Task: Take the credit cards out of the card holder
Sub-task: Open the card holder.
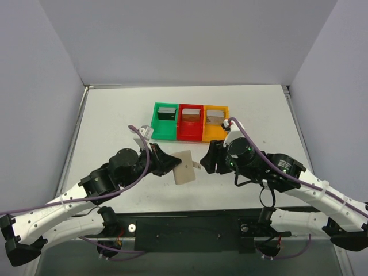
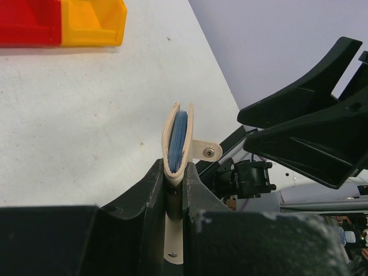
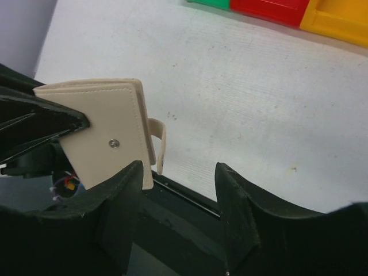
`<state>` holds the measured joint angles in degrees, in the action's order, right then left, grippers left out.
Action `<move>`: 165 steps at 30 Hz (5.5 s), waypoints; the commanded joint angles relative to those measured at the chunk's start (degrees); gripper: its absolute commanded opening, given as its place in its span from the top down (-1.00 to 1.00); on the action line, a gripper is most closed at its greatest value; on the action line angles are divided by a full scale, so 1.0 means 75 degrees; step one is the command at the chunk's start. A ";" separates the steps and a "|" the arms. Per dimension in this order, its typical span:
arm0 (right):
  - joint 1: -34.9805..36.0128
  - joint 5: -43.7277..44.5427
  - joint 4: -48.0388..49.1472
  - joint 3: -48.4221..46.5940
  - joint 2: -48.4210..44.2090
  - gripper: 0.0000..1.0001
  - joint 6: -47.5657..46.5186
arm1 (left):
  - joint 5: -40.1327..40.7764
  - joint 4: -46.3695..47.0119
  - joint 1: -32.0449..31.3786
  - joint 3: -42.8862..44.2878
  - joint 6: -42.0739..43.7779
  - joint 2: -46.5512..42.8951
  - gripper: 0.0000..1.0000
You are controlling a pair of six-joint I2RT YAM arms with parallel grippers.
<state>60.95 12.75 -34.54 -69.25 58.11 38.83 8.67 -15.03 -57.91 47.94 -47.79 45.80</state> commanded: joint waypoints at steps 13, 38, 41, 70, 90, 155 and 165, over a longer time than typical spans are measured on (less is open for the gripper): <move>-0.0356 -0.1489 0.1371 0.0585 -0.0704 0.13 0.0003 | -0.1716 0.2494 0.0081 -0.0486 -0.0132 -0.0446 1.00; -0.0849 -0.2696 0.2227 0.1452 -0.1548 0.13 0.0284 | -0.3757 0.5144 0.1217 -0.1646 -0.1561 -0.0529 1.00; -0.0954 -0.2755 0.2215 0.1499 -0.1595 0.17 0.0342 | -0.3839 0.5238 0.1217 -0.1646 -0.1585 -0.0552 1.00; -0.1318 -0.5426 0.4289 0.1992 -0.1326 0.21 0.0940 | -0.4413 0.6280 0.1182 -0.1775 -0.1948 -0.0119 1.00; -0.1318 -0.5345 0.3821 0.1722 -0.1630 0.68 0.0706 | -0.4366 0.6363 0.1463 -0.2080 -0.2018 -0.0669 1.00; -0.1587 -0.5848 0.4499 0.1991 -0.1747 0.32 0.1244 | -0.5070 0.7206 0.1569 -0.1646 -0.2627 0.0315 1.00; -0.1576 -0.5908 0.4630 0.1945 -0.2169 1.00 0.1374 | -0.5222 0.8296 0.1592 -0.1787 -0.3050 0.0514 1.00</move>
<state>48.80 -29.41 -5.06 -53.91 44.34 48.14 -30.11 39.51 -45.80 34.33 -68.90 48.86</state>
